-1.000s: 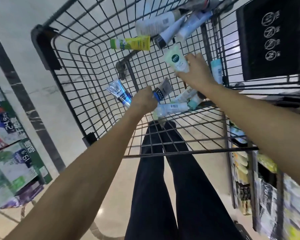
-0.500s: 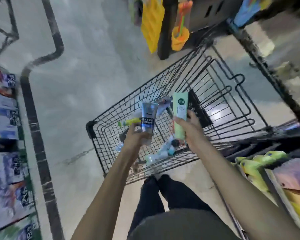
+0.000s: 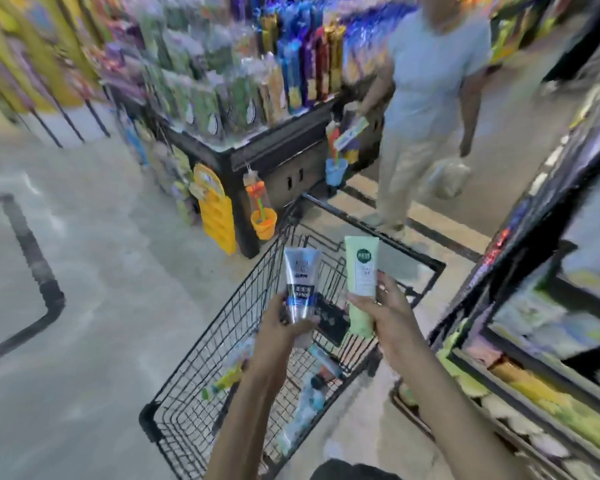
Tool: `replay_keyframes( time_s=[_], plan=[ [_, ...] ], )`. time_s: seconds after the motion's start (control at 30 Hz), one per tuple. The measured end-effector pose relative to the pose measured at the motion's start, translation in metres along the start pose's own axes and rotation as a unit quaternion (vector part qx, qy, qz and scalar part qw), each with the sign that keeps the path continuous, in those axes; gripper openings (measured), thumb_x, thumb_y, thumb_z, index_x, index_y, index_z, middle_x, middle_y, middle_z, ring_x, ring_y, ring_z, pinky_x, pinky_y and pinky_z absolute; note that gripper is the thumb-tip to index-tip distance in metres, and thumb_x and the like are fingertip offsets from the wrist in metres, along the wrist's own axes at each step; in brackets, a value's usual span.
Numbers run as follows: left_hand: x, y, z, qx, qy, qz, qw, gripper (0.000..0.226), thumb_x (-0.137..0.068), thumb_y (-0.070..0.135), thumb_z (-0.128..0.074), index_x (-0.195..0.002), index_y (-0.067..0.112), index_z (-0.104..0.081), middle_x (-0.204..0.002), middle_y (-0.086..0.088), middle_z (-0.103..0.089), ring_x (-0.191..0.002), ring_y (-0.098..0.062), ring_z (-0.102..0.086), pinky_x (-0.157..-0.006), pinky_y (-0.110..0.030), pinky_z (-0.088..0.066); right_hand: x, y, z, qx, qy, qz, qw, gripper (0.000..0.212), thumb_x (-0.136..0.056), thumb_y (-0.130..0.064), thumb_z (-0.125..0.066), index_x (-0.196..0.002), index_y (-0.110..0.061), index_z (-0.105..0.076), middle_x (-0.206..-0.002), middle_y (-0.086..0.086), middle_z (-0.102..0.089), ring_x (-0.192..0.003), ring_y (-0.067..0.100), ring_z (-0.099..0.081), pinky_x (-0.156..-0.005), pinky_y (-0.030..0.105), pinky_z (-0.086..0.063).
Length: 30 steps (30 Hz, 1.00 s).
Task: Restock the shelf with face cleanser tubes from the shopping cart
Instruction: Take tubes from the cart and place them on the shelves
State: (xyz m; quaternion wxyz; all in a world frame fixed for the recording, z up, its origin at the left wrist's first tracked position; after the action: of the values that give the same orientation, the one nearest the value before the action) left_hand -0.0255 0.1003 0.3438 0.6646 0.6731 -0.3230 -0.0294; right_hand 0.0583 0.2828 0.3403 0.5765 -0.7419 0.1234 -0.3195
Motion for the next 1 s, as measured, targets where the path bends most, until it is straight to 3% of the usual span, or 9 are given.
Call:
replay_keyframes(
  time_s=[0.1,0.17,0.3,0.43,0.57,0.63,0.73,0.9,1.0],
  plan=[
    [0.013,0.004,-0.028,-0.036,-0.042,-0.018,0.998,0.076,-0.063,0.039,-0.091,-0.131,0.040,-0.057,-0.128,-0.002,-0.068,-0.116,-0.027,-0.066,-0.101,-0.055,-0.051,0.036,-0.008,0.030,-0.003,0.070,0.027,0.997,0.054,-0.086,-0.010,-0.081,-0.131,-0.030,-0.058,-0.123,0.004,-0.073,-0.107,0.028,-0.073,-0.095,0.055,-0.057],
    [0.023,0.004,-0.050,-0.044,-0.081,-0.032,0.995,0.064,-0.069,0.034,-0.090,-0.125,0.043,-0.058,-0.124,0.006,-0.070,-0.118,-0.021,-0.065,-0.102,-0.051,-0.051,0.064,-0.011,0.052,-0.013,0.114,0.042,0.992,0.048,-0.087,-0.012,-0.081,-0.125,-0.031,-0.059,-0.119,0.002,-0.074,-0.102,0.026,-0.074,-0.092,0.054,-0.059],
    [0.051,0.000,-0.101,-0.064,-0.156,-0.055,0.984,0.085,-0.066,0.044,-0.089,-0.142,0.039,-0.051,-0.140,0.009,-0.061,-0.128,-0.017,-0.058,-0.110,-0.050,-0.046,0.119,-0.015,0.098,-0.047,0.209,0.065,0.975,0.055,-0.085,-0.012,-0.084,-0.132,-0.030,-0.060,-0.116,0.002,-0.076,-0.096,0.030,-0.076,-0.087,0.055,-0.061],
    [0.083,-0.003,-0.159,-0.077,-0.231,-0.061,0.968,0.052,-0.082,0.014,-0.084,-0.115,0.044,-0.058,-0.112,0.011,-0.075,-0.107,-0.021,-0.072,-0.095,-0.045,-0.055,0.178,-0.022,0.141,-0.079,0.270,0.104,0.954,0.049,-0.087,-0.006,-0.080,-0.127,-0.026,-0.060,-0.113,0.000,-0.076,-0.089,0.017,-0.077,-0.071,0.031,-0.061],
    [0.117,-0.007,-0.214,-0.094,-0.300,-0.075,0.947,0.052,-0.085,0.003,-0.079,-0.125,0.029,-0.059,-0.105,0.007,-0.078,-0.100,-0.019,-0.074,-0.095,-0.051,-0.056,0.226,-0.023,0.182,-0.097,0.323,0.129,0.933,0.050,-0.087,-0.014,-0.081,-0.127,-0.032,-0.059,-0.118,-0.003,-0.073,-0.106,0.016,-0.072,-0.089,0.039,-0.057],
    [0.136,-0.010,-0.240,-0.100,-0.323,-0.090,0.937,0.050,-0.085,0.002,-0.078,-0.124,0.028,-0.059,-0.102,0.012,-0.077,-0.097,-0.009,-0.073,-0.088,-0.040,-0.056,0.247,-0.021,0.203,-0.111,0.347,0.137,0.921,0.047,-0.087,-0.014,-0.081,-0.124,-0.033,-0.059,-0.119,-0.001,-0.073,-0.110,0.021,-0.070,-0.095,0.046,-0.056],
    [0.160,-0.020,-0.280,-0.108,-0.343,-0.110,0.927,0.055,-0.083,0.003,-0.080,-0.129,0.023,-0.058,-0.111,0.002,-0.076,-0.103,-0.018,-0.072,-0.085,-0.031,-0.056,0.276,-0.021,0.235,-0.116,0.369,0.146,0.911,0.047,-0.086,-0.016,-0.083,-0.122,-0.036,-0.061,-0.119,0.001,-0.073,-0.112,0.022,-0.069,-0.102,0.052,-0.053],
    [0.199,-0.037,-0.349,-0.103,-0.356,-0.131,0.920,0.066,-0.078,0.011,-0.088,-0.132,0.031,-0.056,-0.121,0.007,-0.072,-0.117,-0.017,-0.067,-0.100,-0.039,-0.053,0.318,-0.021,0.294,-0.116,0.372,0.160,0.907,0.049,-0.086,-0.014,-0.083,-0.123,-0.036,-0.060,-0.113,-0.003,-0.075,-0.101,0.013,-0.073,-0.086,0.035,-0.057],
    [0.218,-0.045,-0.387,-0.087,-0.330,-0.139,0.930,0.064,-0.081,0.010,-0.085,-0.132,0.034,-0.053,-0.113,0.012,-0.074,-0.109,-0.010,-0.069,-0.094,-0.033,-0.054,0.337,-0.025,0.328,-0.103,0.382,0.156,0.905,0.058,-0.084,-0.016,-0.085,-0.134,-0.029,-0.057,-0.116,-0.005,-0.074,-0.104,0.014,-0.072,-0.092,0.043,-0.058]
  ],
)
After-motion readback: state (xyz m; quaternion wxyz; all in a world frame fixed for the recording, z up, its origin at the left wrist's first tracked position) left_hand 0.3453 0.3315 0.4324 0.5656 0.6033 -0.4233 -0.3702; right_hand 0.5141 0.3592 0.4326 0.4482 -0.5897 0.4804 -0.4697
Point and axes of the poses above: each hand's wrist, its own x-axis away from the middle knuckle, its own z-axis out of the back of the hand, y = z × x, the point moved 1 cm from there along -x, towards the middle knuckle
